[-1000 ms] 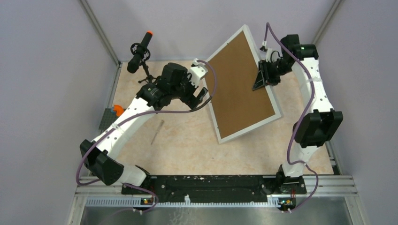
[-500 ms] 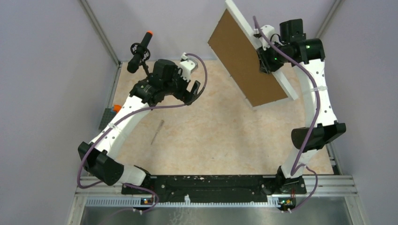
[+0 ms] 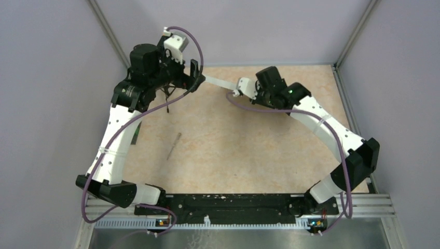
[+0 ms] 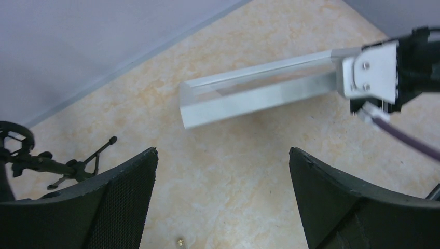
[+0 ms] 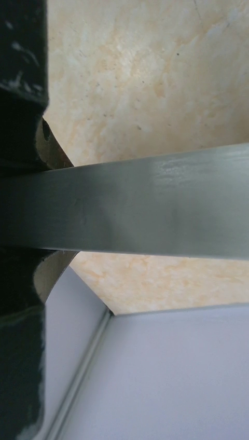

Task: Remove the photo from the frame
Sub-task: Turn over the photo frame at the center of the board.

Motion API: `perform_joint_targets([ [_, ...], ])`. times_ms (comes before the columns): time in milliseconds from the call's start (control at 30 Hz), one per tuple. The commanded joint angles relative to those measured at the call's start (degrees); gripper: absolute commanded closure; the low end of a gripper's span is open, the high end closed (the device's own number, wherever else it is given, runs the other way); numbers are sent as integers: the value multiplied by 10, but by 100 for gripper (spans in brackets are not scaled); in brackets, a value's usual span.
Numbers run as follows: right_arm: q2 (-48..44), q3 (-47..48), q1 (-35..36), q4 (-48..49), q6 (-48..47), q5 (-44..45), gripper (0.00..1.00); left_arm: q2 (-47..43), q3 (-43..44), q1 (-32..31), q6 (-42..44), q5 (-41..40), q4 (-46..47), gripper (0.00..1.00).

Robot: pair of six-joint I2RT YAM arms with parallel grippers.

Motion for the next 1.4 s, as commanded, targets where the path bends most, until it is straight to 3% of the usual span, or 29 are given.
perform_joint_targets([
  [0,-95,-92,74,263,-29,39,100,5,45,25,-26,5,15,1],
  [200,-176,-371,163,536,-122,129,100,8,49,32,-30,-9,27,1],
  [467,-175,-547,207,687,-132,132,100,2,-3,34,-27,-10,40,1],
  [1000,-49,-648,225,827,-108,104,100,-8,-72,35,-4,6,41,1],
  [1167,-42,-680,226,824,-106,75,100,-10,-98,35,21,20,31,1],
  [1367,-5,-653,226,775,-66,83,100,-14,-121,34,31,24,32,1],
])
